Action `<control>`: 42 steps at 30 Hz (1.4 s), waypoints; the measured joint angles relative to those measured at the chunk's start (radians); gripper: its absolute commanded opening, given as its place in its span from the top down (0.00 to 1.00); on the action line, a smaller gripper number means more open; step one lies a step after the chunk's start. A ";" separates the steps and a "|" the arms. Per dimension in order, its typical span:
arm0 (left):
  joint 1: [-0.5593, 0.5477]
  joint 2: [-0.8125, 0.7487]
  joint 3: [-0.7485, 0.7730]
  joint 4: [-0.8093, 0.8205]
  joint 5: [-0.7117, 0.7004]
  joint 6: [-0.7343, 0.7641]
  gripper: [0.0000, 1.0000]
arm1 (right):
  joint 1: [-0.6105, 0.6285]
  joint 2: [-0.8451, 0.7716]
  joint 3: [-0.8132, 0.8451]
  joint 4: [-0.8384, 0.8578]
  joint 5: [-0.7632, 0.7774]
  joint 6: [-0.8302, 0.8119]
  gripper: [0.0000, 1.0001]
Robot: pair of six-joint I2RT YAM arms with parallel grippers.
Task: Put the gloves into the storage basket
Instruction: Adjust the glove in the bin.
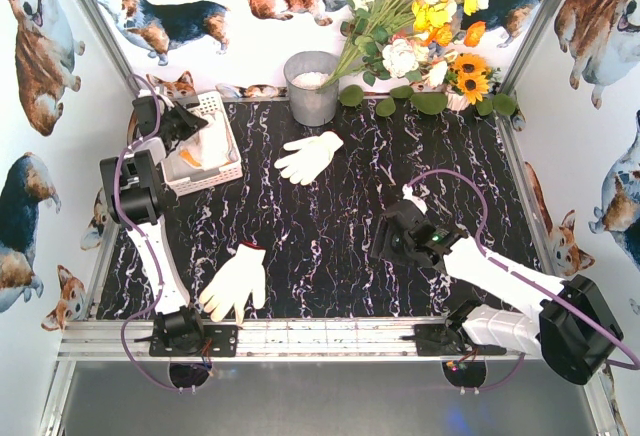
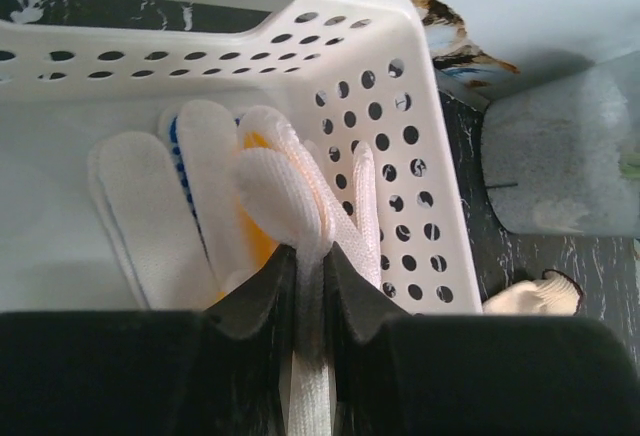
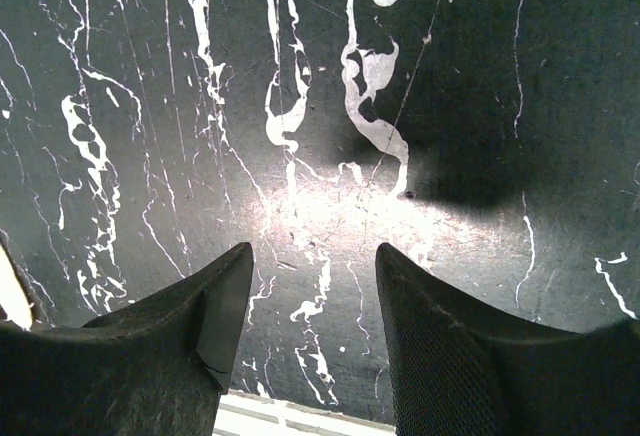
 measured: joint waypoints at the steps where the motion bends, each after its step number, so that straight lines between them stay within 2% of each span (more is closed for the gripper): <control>1: 0.000 0.000 0.000 0.009 0.010 0.001 0.96 | 0.000 0.001 0.002 0.000 -0.001 0.000 0.46; 13: 0.000 0.000 0.005 -0.047 -0.079 0.023 0.90 | 0.000 0.006 0.014 -0.001 -0.012 0.000 0.46; 15: -0.001 0.000 0.009 -0.057 -0.103 0.027 0.75 | 0.000 0.006 0.014 -0.001 -0.012 0.000 0.46; 18: -0.002 0.000 0.012 -0.069 -0.150 0.035 0.70 | 0.000 0.006 0.014 -0.003 -0.012 0.000 0.46; 21: -0.002 0.000 0.007 -0.065 -0.192 0.033 0.47 | 0.000 0.006 0.014 -0.005 -0.012 0.000 0.46; 22: -0.002 -0.003 -0.001 -0.058 -0.202 0.031 0.43 | 0.000 0.006 0.014 -0.005 -0.012 0.000 0.46; 26: -0.002 -0.029 -0.049 -0.027 -0.236 0.014 0.39 | 0.000 0.006 0.014 -0.007 -0.011 0.000 0.46; 29: -0.002 -0.071 -0.097 -0.005 -0.251 0.003 0.38 | 0.000 0.006 0.014 -0.007 -0.011 0.000 0.46; 31: -0.002 -0.108 -0.129 0.013 -0.259 -0.006 0.42 | 0.000 0.006 0.014 -0.007 -0.012 0.000 0.46; 37: -0.003 -0.212 -0.167 0.053 -0.272 -0.021 0.72 | 0.000 0.006 0.014 -0.007 -0.013 0.000 0.46; 39: -0.006 -0.228 -0.164 0.054 -0.268 -0.019 0.78 | 0.000 0.006 0.014 -0.006 -0.014 0.000 0.46; 42: -0.012 -0.230 -0.161 0.034 -0.260 -0.016 0.80 | 0.000 0.006 0.014 -0.006 -0.015 0.000 0.46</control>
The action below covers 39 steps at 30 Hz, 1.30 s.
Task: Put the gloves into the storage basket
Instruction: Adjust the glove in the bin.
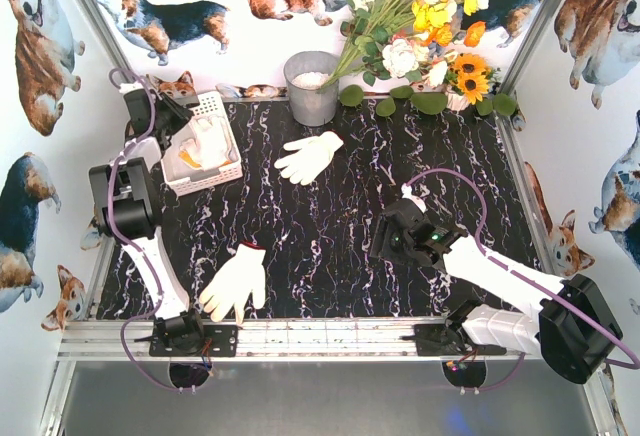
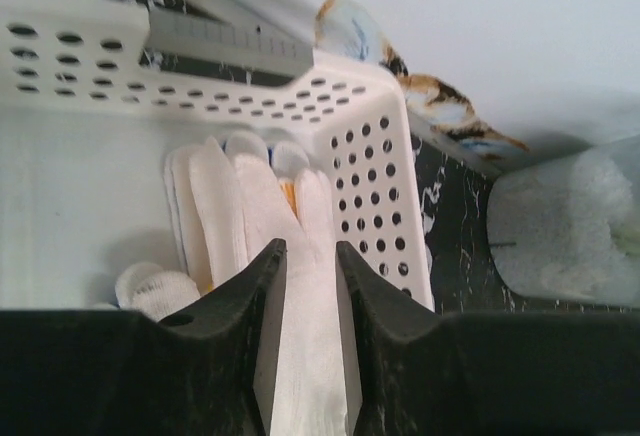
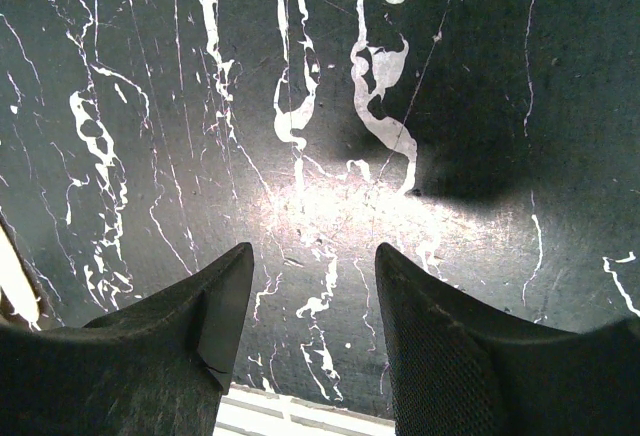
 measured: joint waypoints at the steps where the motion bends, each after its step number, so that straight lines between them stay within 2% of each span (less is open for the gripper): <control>1: -0.002 0.002 0.000 -0.014 0.008 0.000 0.80 | 0.000 0.000 0.000 0.000 0.000 0.000 0.46; 8: -0.025 0.090 0.072 -0.122 0.070 0.004 0.80 | 0.000 0.000 0.000 0.000 0.000 0.000 0.46; 18: -0.031 0.253 0.260 -0.262 0.060 0.011 0.75 | 0.000 0.000 0.000 0.000 0.001 0.000 0.46; 22: -0.032 0.298 0.325 -0.264 0.063 0.011 0.66 | 0.000 -0.001 0.000 -0.001 0.002 0.000 0.46; 25: -0.032 0.296 0.326 -0.262 0.069 0.016 0.45 | 0.000 -0.009 0.002 -0.004 0.005 -0.004 0.46; 28: -0.034 0.257 0.295 -0.260 0.068 0.034 0.32 | -0.001 -0.023 0.019 -0.021 0.019 -0.022 0.45; 32: -0.039 0.120 0.198 -0.274 0.057 0.072 0.21 | -0.006 -0.048 0.049 -0.032 0.035 -0.047 0.44; 39: -0.067 -0.266 -0.050 -0.267 0.014 0.115 0.21 | -0.016 -0.093 0.057 -0.039 0.055 -0.086 0.43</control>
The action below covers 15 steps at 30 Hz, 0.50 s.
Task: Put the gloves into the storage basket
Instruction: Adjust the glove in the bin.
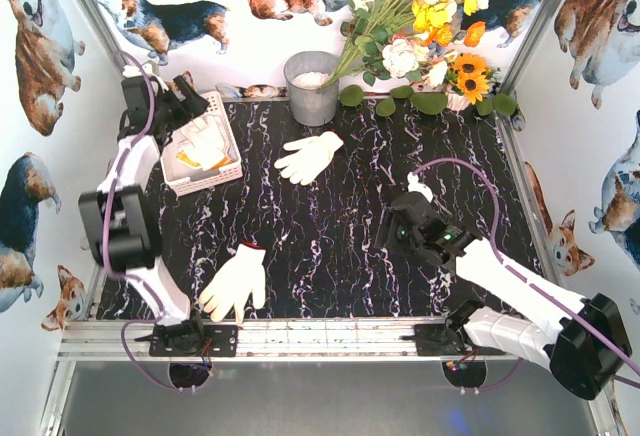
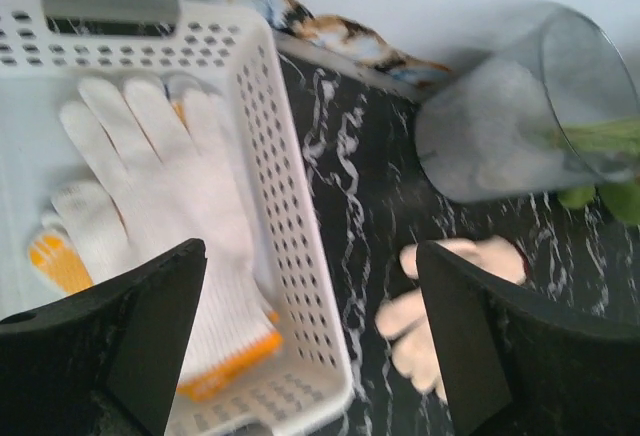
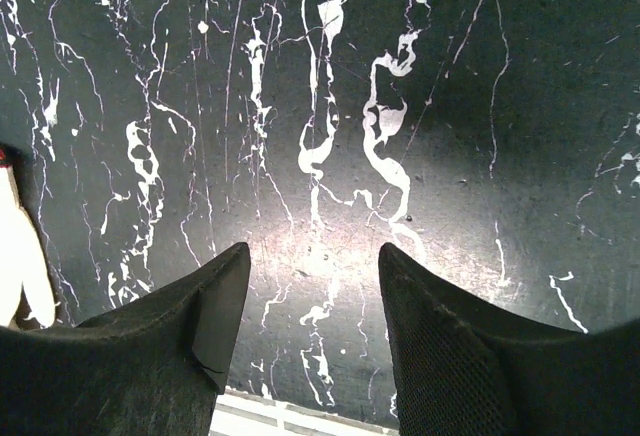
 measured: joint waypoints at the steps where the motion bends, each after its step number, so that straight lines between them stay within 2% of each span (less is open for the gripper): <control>1: -0.011 -0.049 -0.034 -0.006 -0.007 0.006 0.21 | -0.003 -0.009 0.000 -0.005 0.003 -0.007 0.43; 4: -0.066 -0.183 -0.154 -0.068 -0.054 0.033 0.22 | -0.005 -0.042 0.000 -0.022 0.017 -0.027 0.41; 9: -0.222 -0.404 -0.371 -0.276 -0.177 0.064 0.27 | -0.032 -0.096 0.000 -0.038 0.032 -0.058 0.41; 15: -0.337 -0.636 -0.579 -0.479 -0.271 0.002 0.35 | -0.050 -0.094 -0.010 -0.033 0.028 -0.063 0.42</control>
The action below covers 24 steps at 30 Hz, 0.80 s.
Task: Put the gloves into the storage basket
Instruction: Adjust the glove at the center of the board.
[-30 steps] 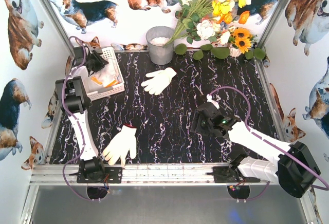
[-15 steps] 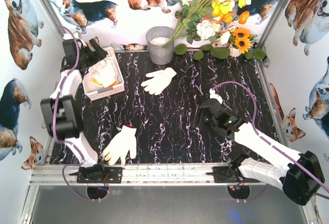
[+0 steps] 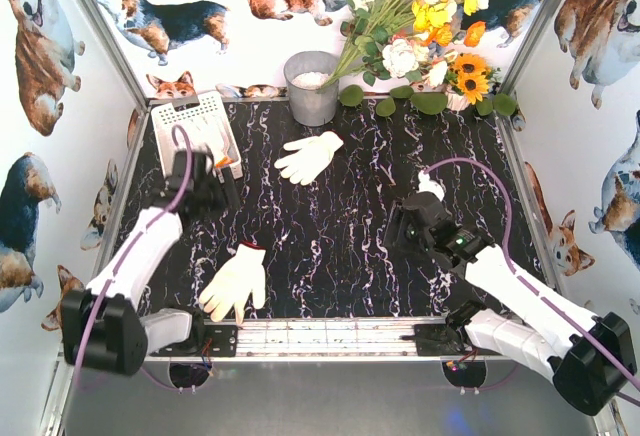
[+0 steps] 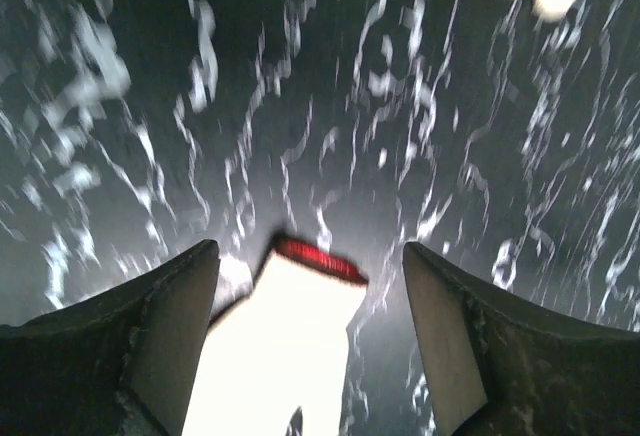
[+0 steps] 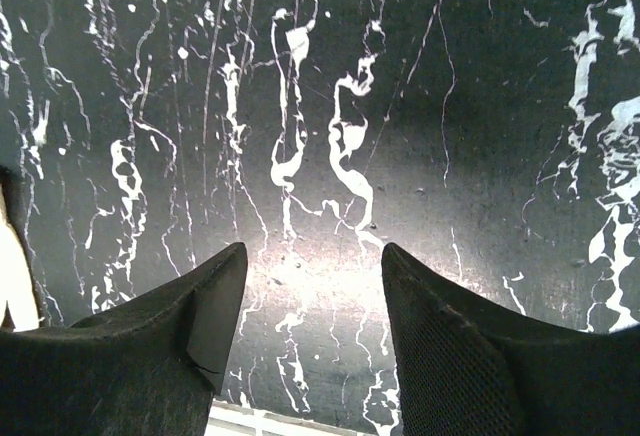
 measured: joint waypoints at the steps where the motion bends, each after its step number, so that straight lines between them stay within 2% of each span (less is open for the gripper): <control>1: -0.021 -0.026 -0.035 -0.021 -0.007 -0.021 0.39 | 0.000 0.006 -0.005 0.003 -0.004 0.003 0.42; 4: -0.083 -0.087 -0.164 -0.042 -0.002 -0.096 0.51 | 0.000 0.032 -0.018 0.019 -0.016 0.019 0.43; 7: -0.144 -0.119 -0.289 -0.046 0.008 -0.186 0.57 | 0.000 0.050 -0.027 0.030 -0.034 0.034 0.43; 13: -0.212 -0.098 -0.362 0.036 0.002 -0.305 0.67 | 0.000 0.061 -0.029 0.050 -0.056 0.045 0.44; 18: -0.279 -0.011 -0.387 0.204 -0.035 -0.326 0.67 | 0.000 0.061 -0.029 0.049 -0.057 0.045 0.44; 24: -0.521 0.210 -0.287 0.465 0.050 -0.248 0.62 | -0.001 0.060 -0.029 0.035 -0.052 0.038 0.43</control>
